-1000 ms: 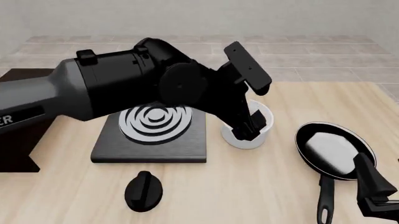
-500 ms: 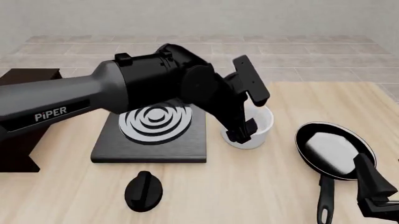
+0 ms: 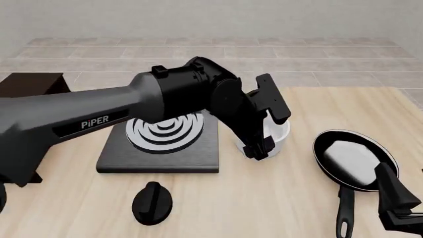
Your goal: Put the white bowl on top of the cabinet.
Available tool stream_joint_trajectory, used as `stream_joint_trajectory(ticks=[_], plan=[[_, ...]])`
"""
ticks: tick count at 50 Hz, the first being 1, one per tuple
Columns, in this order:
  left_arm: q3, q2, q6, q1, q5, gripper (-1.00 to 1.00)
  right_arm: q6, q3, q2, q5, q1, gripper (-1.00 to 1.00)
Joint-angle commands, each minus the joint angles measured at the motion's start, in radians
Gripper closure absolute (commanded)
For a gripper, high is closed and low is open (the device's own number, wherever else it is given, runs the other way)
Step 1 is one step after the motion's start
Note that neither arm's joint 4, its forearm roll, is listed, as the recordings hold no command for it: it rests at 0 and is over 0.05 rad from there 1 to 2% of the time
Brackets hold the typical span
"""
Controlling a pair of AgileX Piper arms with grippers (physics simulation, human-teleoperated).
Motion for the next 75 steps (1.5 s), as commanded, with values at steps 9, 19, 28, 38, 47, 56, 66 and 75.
stream_joint_trajectory(ticks=[9, 19, 28, 38, 47, 56, 66, 75], plan=[[-0.053, 0.058, 0.111, 0.065, 0.021, -1.0, -0.003, -0.006, -0.013, 0.017, 0.001, -1.0], [0.026, 0.048, 0.323, 0.157, -0.084, -1.0, 0.003, -0.004, -0.005, 0.011, 0.0, -1.0], [0.052, 0.051, 0.365, 0.125, -0.136, -1.0, -0.003, 0.0, 0.001, -0.003, 0.001, -1.0], [0.065, 0.057, 0.404, 0.094, -0.172, -1.0, 0.002, 0.0, 0.01, -0.009, 0.0, -1.0], [0.049, 0.071, 0.464, 0.099, -0.181, -1.0, -0.003, -0.001, -0.002, 0.001, 0.001, -1.0], [0.022, 0.103, 0.432, 0.085, -0.152, -1.0, 0.002, -0.003, -0.002, 0.007, 0.001, -1.0], [0.011, 0.145, 0.417, 0.07, -0.136, -1.0, -0.002, -0.002, -0.004, 0.005, 0.001, -1.0], [-0.026, 0.189, 0.398, 0.059, -0.118, -1.0, -0.002, 0.0, 0.009, -0.011, 0.001, -1.0]])
